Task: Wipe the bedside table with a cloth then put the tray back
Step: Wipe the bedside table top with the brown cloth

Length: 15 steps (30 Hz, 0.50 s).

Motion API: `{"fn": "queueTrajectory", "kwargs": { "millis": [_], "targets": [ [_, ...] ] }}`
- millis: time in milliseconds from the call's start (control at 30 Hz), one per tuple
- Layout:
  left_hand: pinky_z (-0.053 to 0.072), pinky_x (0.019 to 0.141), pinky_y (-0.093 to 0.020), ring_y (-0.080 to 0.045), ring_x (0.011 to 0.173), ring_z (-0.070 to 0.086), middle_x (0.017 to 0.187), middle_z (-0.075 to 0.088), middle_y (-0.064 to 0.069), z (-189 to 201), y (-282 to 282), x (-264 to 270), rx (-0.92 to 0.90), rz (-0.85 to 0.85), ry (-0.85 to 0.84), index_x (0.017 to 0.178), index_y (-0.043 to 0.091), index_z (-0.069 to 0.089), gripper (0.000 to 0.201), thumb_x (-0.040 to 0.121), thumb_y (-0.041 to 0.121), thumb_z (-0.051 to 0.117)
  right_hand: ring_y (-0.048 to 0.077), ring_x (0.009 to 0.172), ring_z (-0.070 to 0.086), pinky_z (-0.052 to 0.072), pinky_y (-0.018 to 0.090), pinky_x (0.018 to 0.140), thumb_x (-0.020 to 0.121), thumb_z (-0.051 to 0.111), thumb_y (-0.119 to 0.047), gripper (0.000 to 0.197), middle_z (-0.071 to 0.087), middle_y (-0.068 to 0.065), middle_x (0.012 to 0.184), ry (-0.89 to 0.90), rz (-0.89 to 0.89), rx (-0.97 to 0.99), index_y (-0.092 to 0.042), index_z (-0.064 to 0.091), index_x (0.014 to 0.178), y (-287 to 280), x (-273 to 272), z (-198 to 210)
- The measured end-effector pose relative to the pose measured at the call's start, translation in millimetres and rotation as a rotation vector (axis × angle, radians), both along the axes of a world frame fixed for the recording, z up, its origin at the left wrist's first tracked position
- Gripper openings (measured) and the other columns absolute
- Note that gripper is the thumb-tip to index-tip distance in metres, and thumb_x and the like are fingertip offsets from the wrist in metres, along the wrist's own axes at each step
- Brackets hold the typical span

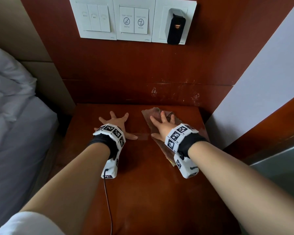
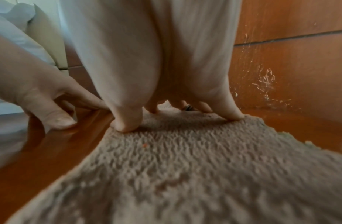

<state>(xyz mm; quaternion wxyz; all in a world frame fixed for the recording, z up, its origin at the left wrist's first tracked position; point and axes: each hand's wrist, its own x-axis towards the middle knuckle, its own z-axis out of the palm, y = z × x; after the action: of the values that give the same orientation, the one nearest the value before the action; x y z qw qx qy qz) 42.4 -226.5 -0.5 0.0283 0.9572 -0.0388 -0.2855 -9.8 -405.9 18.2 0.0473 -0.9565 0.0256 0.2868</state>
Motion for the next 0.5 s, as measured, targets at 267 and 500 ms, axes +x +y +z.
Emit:
{"fn": "queueTrajectory", "kwargs": {
  "millis": [267,500],
  "targets": [
    [0.011,0.111,-0.068,-0.052,0.141,-0.004,0.157,-0.016,-0.015,4.3,-1.3,-1.8,-0.018,0.011,0.003,0.148,0.045,-0.005,0.117,0.061,0.07,0.069,0.046,0.141,-0.019,0.009,0.069,0.111,0.097,0.04,-0.046,0.066,-0.022,0.007,0.158,-0.04,-0.064,0.032,-0.039,0.003,0.15,7.8,15.6,-4.3],
    [0.014,0.11,-0.068,-0.053,0.14,-0.01,0.158,-0.016,-0.011,7.5,-2.0,-1.9,-0.027,0.032,0.003,0.148,0.046,-0.004,0.114,0.064,0.067,0.07,0.04,0.143,-0.02,0.005,0.069,0.109,0.098,0.038,-0.047,0.064,-0.022,0.003,0.158,-0.043,-0.132,0.045,-0.039,0.001,0.15,13.5,0.9,-2.1]
  ]
}}
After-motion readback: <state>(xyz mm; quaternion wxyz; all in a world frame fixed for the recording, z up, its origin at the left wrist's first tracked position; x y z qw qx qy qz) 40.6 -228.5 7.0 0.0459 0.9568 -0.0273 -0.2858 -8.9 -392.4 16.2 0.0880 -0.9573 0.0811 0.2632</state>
